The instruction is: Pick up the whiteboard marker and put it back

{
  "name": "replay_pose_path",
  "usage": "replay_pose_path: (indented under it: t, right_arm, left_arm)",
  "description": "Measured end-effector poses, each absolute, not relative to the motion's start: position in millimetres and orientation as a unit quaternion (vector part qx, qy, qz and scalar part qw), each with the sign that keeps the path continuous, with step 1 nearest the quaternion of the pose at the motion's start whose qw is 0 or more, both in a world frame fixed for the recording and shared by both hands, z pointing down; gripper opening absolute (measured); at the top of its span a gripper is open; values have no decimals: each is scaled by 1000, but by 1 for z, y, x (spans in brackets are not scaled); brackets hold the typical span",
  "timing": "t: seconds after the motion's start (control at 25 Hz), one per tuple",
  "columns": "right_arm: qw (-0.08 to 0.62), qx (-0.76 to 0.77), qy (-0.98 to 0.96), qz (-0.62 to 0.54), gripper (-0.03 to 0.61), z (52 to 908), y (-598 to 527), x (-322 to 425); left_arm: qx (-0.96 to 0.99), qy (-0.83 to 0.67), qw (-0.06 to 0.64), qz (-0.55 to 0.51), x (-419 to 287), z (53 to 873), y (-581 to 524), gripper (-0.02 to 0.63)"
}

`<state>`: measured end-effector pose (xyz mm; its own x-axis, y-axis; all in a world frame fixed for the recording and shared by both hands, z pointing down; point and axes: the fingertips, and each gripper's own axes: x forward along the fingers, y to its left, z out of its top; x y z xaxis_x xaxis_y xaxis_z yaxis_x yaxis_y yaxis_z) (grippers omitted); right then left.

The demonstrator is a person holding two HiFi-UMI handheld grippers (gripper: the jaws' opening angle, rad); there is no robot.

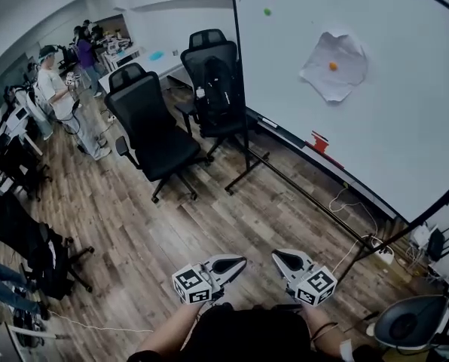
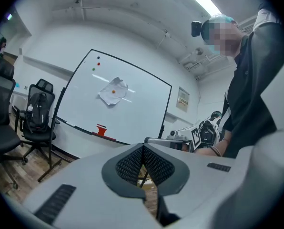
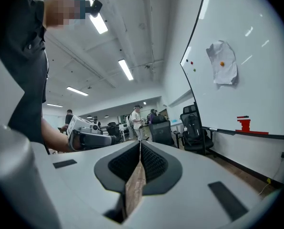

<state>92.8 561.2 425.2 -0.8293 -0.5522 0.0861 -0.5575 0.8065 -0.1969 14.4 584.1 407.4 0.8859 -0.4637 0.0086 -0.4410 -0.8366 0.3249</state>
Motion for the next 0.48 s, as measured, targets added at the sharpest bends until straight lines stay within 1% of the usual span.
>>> replay_pose_path:
  t: [0.48]
  right_arm:
    - [19, 287, -948, 136, 20, 449, 551, 115]
  left_arm:
    - [949, -258, 181, -16, 24, 425, 575, 12]
